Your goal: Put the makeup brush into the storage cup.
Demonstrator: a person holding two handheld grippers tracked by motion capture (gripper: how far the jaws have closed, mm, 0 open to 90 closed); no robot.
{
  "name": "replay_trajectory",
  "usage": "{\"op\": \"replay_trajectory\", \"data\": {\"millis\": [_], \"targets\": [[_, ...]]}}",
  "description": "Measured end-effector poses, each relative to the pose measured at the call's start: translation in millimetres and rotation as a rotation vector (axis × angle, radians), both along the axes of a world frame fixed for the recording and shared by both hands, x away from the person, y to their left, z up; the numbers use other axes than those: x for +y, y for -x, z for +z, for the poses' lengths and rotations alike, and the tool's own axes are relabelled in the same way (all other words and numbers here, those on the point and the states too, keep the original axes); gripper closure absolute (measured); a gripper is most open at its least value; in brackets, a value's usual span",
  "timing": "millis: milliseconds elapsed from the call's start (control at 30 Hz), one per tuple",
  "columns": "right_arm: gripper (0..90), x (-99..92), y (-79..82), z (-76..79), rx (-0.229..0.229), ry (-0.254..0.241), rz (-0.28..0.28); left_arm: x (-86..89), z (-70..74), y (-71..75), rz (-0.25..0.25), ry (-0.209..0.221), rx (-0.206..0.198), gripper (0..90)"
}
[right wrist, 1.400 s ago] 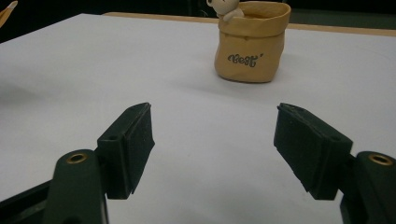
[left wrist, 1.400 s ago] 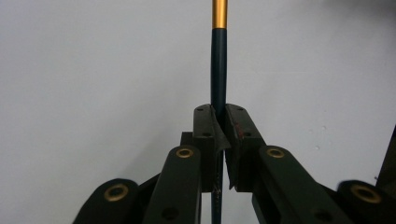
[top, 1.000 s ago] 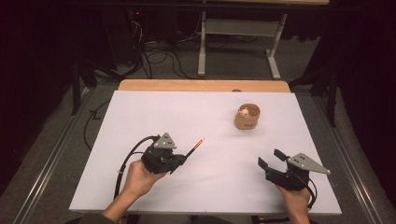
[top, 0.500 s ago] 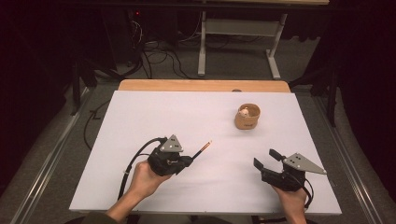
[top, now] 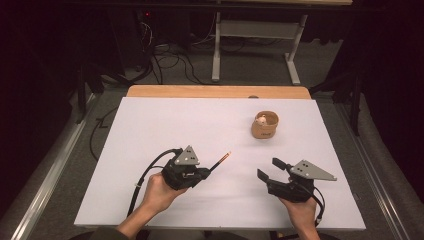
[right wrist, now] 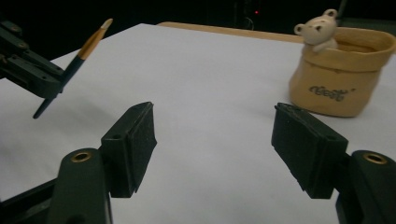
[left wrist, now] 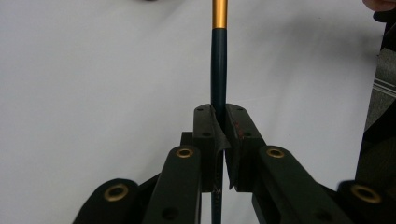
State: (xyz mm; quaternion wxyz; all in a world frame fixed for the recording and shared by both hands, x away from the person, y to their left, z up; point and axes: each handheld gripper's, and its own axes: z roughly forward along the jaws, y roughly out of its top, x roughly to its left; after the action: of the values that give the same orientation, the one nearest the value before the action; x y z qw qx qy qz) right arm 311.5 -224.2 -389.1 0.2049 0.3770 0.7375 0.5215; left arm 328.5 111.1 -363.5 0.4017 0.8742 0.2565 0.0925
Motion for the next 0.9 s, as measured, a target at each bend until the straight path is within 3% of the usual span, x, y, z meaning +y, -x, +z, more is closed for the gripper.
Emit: {"op": "replay_trajectory", "data": {"millis": [267,900], "targets": [[33.7,20.8,-5.1,4.1,0.006,0.001,0.059,-3.5,-0.6,1.2,-0.011,0.006,-0.005,83.6],[37.1,47.8,-10.4,6.6,0.032,-0.005,0.157,-7.7,-2.1,4.2,-0.023,0.012,-0.024,83.5]]}}
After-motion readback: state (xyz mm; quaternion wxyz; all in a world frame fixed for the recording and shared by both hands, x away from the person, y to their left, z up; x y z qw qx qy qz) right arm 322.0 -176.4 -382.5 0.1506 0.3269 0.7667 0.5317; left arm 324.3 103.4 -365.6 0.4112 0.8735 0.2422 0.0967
